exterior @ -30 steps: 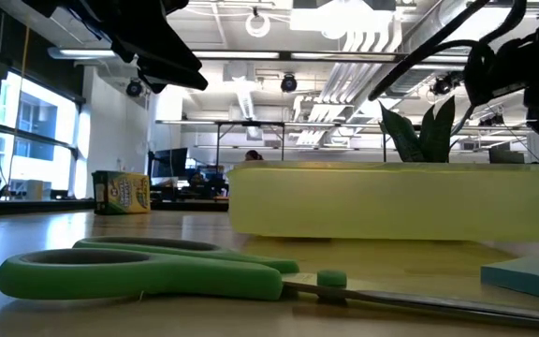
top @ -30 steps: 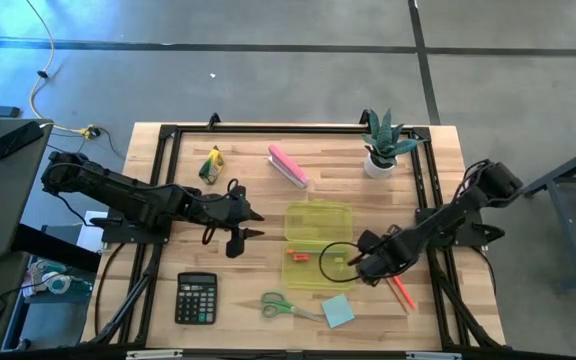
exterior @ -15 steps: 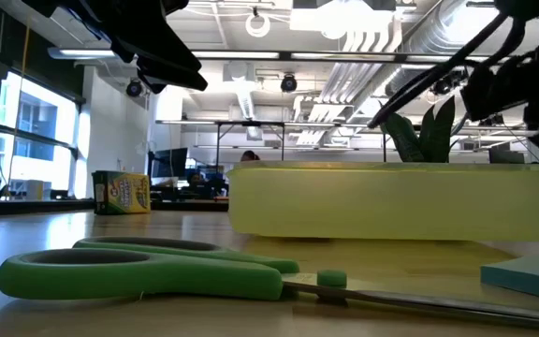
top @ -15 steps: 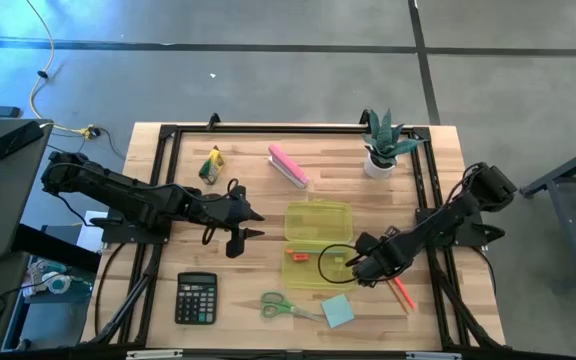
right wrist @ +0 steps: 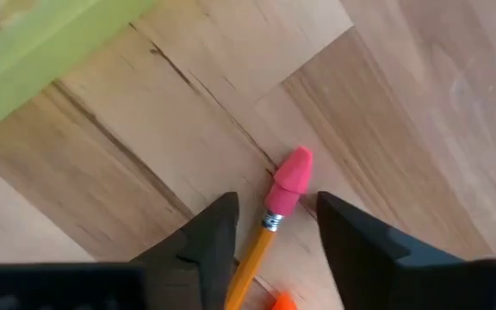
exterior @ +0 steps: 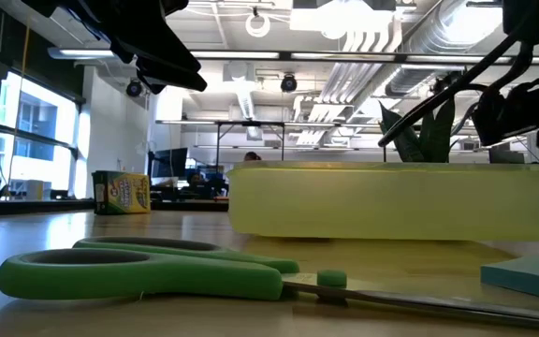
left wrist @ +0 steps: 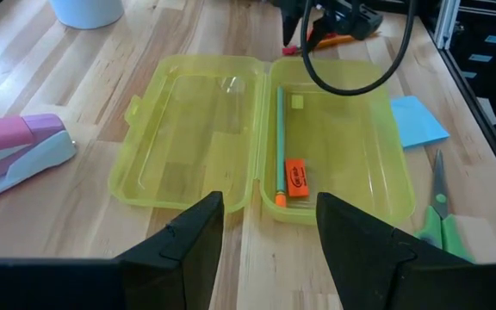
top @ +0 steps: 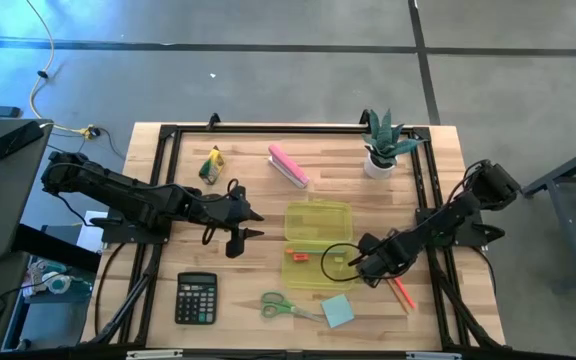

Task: Pack school essentials
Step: Put the orange pencil into the yellow supply box

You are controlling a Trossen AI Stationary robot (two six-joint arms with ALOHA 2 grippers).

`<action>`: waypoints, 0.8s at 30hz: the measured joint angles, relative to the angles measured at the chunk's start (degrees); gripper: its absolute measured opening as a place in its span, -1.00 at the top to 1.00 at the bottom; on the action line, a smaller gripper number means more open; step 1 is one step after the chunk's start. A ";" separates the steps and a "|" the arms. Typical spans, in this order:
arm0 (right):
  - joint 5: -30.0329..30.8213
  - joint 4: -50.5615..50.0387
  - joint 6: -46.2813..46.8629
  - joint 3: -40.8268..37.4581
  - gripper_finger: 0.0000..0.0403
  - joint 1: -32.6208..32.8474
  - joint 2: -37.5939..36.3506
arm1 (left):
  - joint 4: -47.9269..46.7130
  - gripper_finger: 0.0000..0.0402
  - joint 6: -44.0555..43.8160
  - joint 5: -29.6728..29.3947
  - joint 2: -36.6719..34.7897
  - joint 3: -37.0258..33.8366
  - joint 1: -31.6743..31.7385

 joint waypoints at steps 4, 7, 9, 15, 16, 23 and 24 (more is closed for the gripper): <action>-0.44 0.57 0.46 0.08 0.55 -0.03 0.04 | -0.01 0.13 0.00 0.00 0.00 0.00 0.00; -0.54 0.59 0.34 0.08 0.75 -0.09 0.07 | -0.01 0.13 0.00 0.00 0.00 0.00 0.00; -0.30 0.82 -0.65 0.08 0.85 -0.09 0.07 | -0.01 0.13 0.00 0.00 0.00 0.00 0.00; 1.52 1.28 -1.66 -0.10 0.97 -0.02 -1.90 | -0.01 0.13 0.00 0.00 0.00 0.00 0.00; 1.76 1.40 -1.59 -0.19 0.97 -0.02 -2.45 | -0.01 0.13 0.00 0.00 0.00 0.00 0.01; 6.23 1.29 -0.90 -0.25 0.96 0.04 -6.71 | -0.01 0.13 0.00 0.00 0.00 0.00 0.02; 6.69 1.27 -1.05 -0.25 0.96 0.00 -7.44 | -0.01 0.13 0.00 0.00 0.00 0.00 0.02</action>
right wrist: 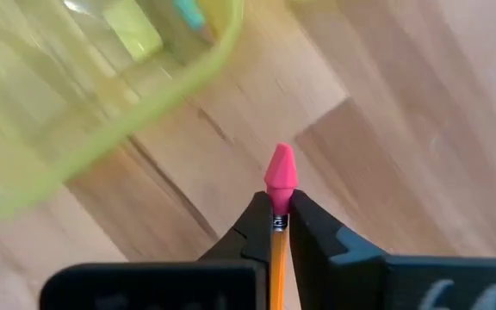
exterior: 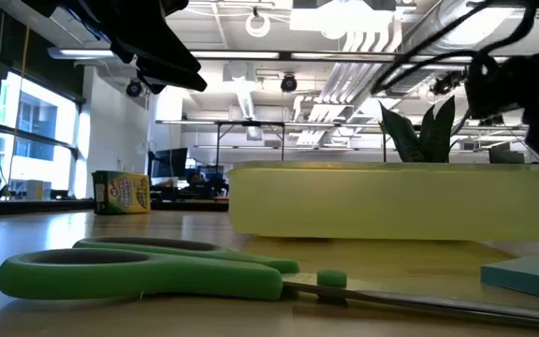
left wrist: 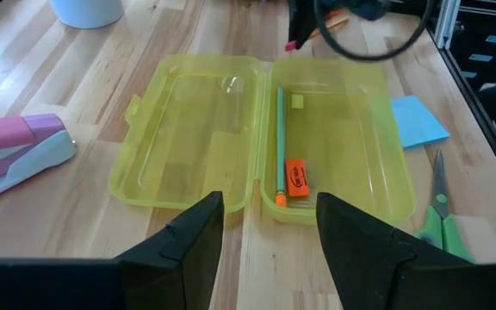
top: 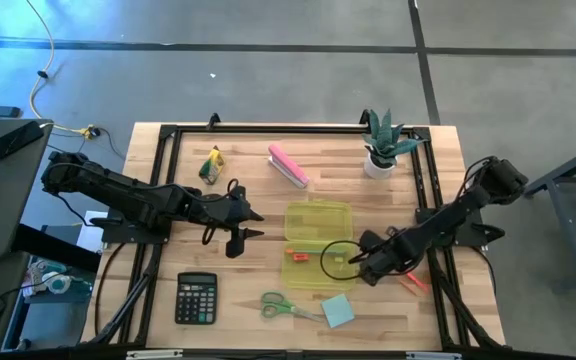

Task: Pack school essentials
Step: Put the orange pencil into the yellow supply box

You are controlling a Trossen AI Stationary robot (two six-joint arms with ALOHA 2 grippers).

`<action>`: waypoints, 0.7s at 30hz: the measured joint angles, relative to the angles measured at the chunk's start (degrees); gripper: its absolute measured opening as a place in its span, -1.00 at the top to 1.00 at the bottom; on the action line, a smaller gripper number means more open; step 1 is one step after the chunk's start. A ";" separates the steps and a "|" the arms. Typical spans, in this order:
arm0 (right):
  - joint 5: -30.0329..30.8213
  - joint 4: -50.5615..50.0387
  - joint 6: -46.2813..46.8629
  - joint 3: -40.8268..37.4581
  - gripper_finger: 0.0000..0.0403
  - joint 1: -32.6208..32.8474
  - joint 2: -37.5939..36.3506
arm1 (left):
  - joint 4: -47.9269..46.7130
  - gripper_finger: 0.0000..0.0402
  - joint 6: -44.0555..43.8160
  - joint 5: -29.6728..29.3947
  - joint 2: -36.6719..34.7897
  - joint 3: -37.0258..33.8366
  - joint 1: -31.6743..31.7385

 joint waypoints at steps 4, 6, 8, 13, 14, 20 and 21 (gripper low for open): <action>0.83 -0.08 -0.90 0.04 0.96 -0.01 -2.95 | 0.00 0.13 0.00 0.00 0.00 0.00 -0.01; 1.16 -0.08 -1.18 0.07 0.96 0.02 -4.62 | 0.00 0.13 0.00 0.00 0.00 0.00 0.00; 1.87 -0.14 -2.27 0.18 0.96 0.00 -6.31 | 0.00 0.13 0.00 0.00 0.00 0.00 -0.02; 6.32 -0.25 -7.97 3.57 0.96 -0.13 -9.33 | 0.00 0.13 0.00 0.00 0.00 0.00 -0.02; 7.61 -0.20 -9.82 4.84 0.96 -0.20 -9.52 | 0.00 0.13 0.00 0.00 0.00 0.00 -0.01; 17.45 1.78 -23.56 13.20 0.96 -0.96 -9.59 | 0.00 0.13 0.00 0.00 0.00 0.00 -0.01; 19.42 3.48 -26.43 14.00 0.96 -1.34 -9.59 | 0.00 0.13 0.00 0.00 0.00 0.00 -0.02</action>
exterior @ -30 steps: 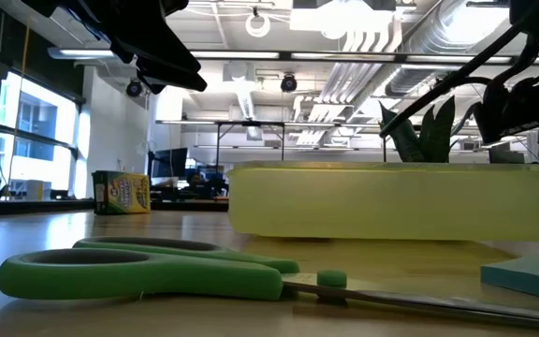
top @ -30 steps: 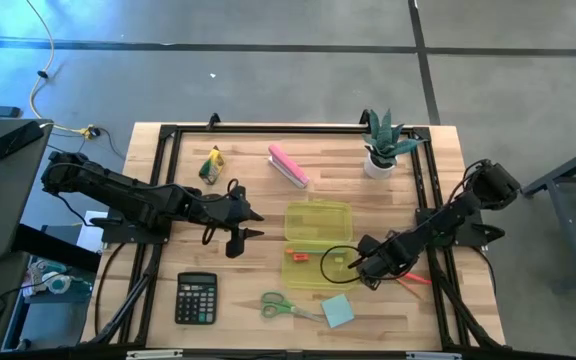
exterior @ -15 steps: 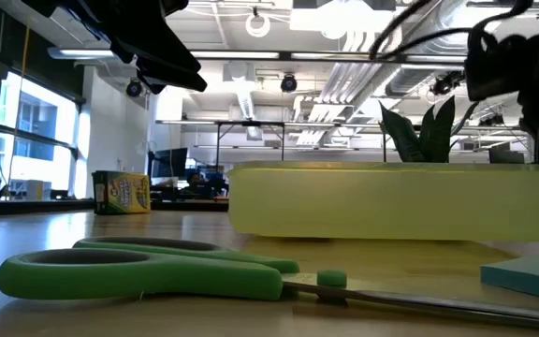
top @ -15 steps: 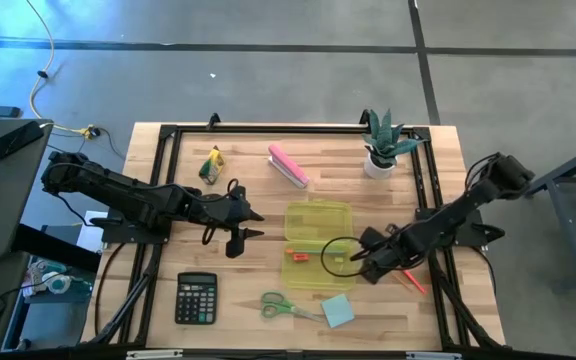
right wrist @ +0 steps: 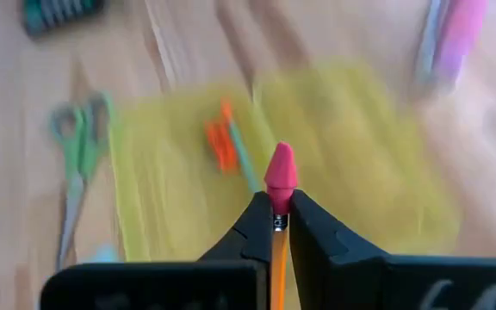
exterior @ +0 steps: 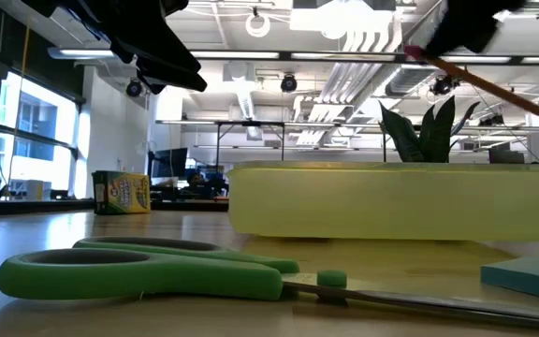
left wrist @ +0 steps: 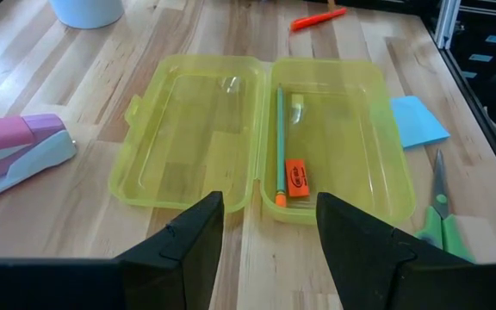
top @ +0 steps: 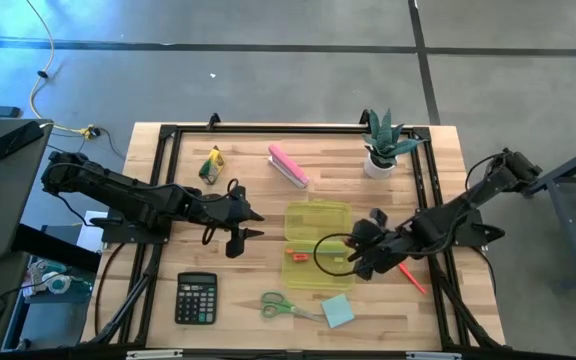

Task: Pack school essentials
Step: Put the orange pencil into the yellow supply box

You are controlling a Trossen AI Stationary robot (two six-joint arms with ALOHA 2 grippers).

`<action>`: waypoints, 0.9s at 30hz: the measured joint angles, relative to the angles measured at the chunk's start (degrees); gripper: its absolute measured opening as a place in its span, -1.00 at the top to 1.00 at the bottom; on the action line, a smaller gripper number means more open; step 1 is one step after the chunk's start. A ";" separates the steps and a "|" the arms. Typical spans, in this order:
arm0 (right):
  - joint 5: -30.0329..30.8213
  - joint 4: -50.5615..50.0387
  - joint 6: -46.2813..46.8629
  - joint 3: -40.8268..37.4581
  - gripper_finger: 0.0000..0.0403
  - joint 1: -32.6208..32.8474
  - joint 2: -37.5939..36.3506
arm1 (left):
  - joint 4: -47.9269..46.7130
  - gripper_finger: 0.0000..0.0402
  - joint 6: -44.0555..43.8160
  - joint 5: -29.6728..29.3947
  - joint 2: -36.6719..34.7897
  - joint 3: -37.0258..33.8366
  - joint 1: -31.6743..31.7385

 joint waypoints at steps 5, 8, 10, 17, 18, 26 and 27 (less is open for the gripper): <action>3.88 16.24 -12.31 0.82 0.96 -2.64 0.02 | 0.00 0.13 0.05 0.00 0.00 0.00 0.00; 0.43 24.63 -16.80 -0.42 0.96 -4.94 0.44 | -0.02 0.13 0.09 -0.02 0.00 0.00 0.02; -2.68 26.57 -17.10 -0.96 0.96 -6.65 0.86 | -0.12 0.13 0.15 0.00 0.00 0.02 0.01; -7.52 27.38 -11.57 -1.31 0.96 -9.95 6.91 | -1.51 0.13 0.09 -0.03 0.00 0.02 0.02; -9.07 28.05 -11.26 -1.31 0.96 -10.18 8.11 | -1.53 0.13 0.09 -0.02 0.00 0.02 0.02; -12.93 29.07 -7.60 -1.31 0.96 -10.51 14.30 | -1.48 0.13 0.02 -0.03 0.00 0.02 0.02; -13.41 29.04 -7.59 -1.31 0.96 -10.51 14.73 | -1.38 0.13 0.02 -0.02 0.00 0.02 0.02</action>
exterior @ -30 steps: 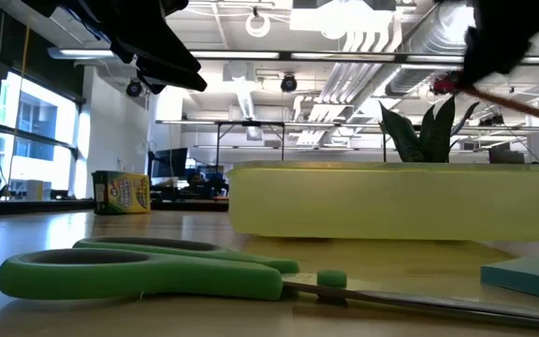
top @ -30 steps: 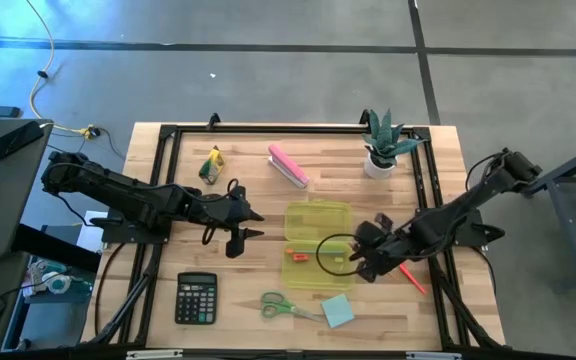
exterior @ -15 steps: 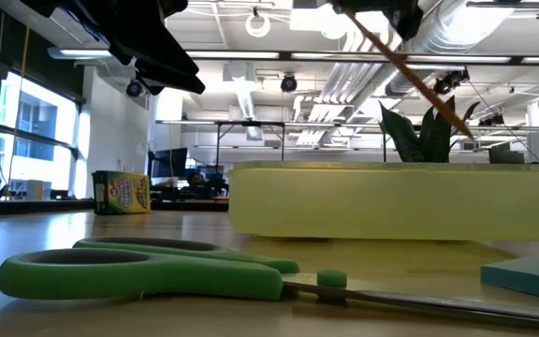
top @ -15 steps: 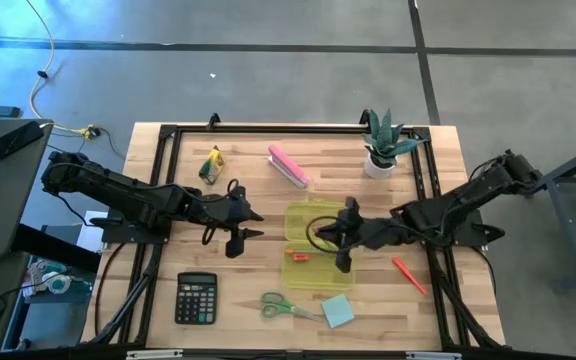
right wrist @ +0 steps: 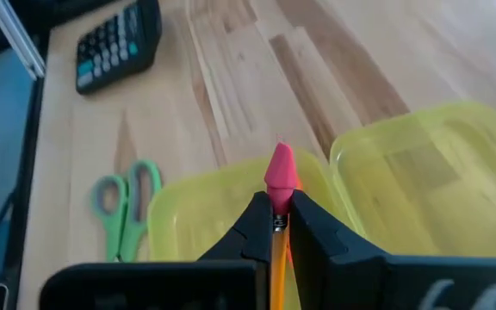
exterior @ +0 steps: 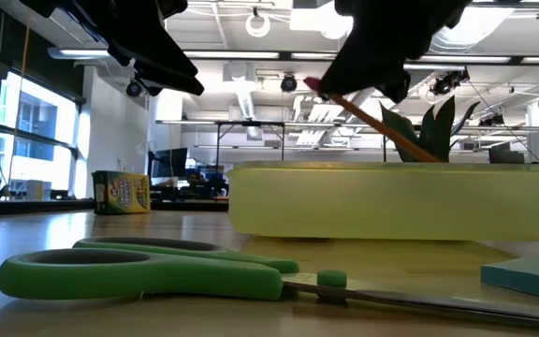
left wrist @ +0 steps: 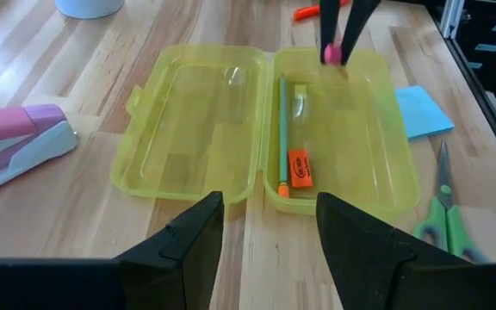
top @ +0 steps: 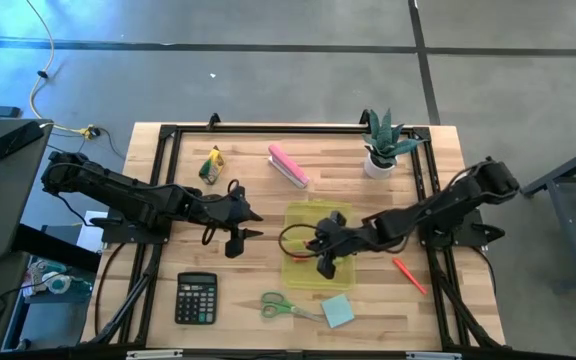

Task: Pack school essentials
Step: Put the orange pencil into the yellow supply box

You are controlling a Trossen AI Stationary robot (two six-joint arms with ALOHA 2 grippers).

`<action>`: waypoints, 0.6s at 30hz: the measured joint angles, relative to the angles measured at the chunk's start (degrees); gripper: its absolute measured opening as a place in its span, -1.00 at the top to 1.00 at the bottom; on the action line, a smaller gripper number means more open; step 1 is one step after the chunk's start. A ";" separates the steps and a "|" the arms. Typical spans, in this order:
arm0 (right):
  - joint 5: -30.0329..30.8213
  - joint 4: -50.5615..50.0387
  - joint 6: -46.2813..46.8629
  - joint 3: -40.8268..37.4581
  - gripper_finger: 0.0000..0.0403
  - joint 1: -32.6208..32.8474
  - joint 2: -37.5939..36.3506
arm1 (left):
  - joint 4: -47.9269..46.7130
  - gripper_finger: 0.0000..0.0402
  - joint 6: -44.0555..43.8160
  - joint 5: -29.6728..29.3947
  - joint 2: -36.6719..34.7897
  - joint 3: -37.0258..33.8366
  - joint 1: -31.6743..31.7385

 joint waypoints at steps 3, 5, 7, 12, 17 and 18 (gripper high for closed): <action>-0.86 0.14 0.35 0.00 0.96 -0.20 1.08 | 0.02 0.13 0.00 -0.01 0.00 0.00 0.00; -1.62 0.13 0.44 0.00 0.96 -0.26 1.45 | 0.04 0.13 0.00 0.00 0.00 0.00 0.00; -1.84 0.09 -0.01 0.00 0.96 -0.26 1.47 | 0.05 0.13 0.00 0.00 0.00 0.00 0.00; -2.15 0.13 -0.48 0.00 0.95 -0.26 1.47 | 0.02 0.13 0.00 0.00 0.00 0.00 0.00; -1.97 0.11 -1.00 0.00 0.83 -0.26 1.47 | 0.05 0.13 0.00 0.00 0.00 0.00 0.00; -1.91 0.13 -1.25 0.00 0.78 -0.26 1.47 | 0.04 0.13 0.00 0.00 0.00 0.00 0.00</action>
